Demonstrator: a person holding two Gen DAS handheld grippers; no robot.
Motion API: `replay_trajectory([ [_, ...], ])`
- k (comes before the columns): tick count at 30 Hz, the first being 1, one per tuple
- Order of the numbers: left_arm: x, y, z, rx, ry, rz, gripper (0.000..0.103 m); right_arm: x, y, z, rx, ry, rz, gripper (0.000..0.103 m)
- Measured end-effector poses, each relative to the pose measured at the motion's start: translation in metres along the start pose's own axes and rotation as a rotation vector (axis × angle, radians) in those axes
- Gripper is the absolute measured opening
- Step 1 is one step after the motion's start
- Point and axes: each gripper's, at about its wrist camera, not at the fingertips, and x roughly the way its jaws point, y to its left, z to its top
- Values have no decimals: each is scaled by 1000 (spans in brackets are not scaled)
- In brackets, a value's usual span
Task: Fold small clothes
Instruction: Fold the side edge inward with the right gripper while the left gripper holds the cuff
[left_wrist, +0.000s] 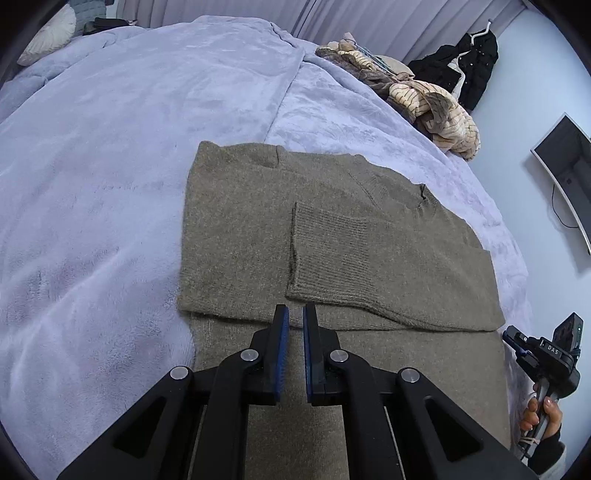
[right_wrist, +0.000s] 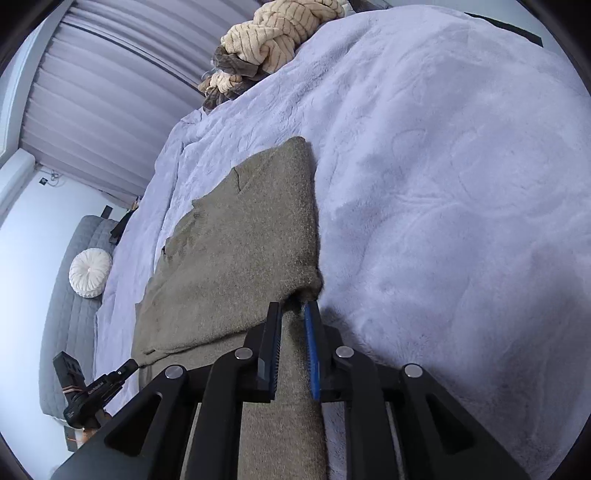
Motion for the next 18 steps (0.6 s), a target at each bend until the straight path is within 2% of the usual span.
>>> replay_trajectory([
  [1,-1,0,4,-3,-3,-1,8,-2,0,2,-3,-1,5,23],
  [3,4,-1,12,-28,9,0,8,-3,0,6,8,-4,21,62],
  [4,8,-2,15,-38,17,-7,8,-3,2,5,14,-6,36,65],
  [7,24,-8,21,-28,44,-7,8,4,11,1,9,24,98,65],
  [10,40,-14,23,-7,76,9,8,13,17,-4,14,46,114,65],
  [15,45,-16,29,-17,89,-16,8,24,10,-3,118,65,204,65],
  [18,49,-18,31,-20,100,-14,8,36,11,-3,144,89,200,65],
])
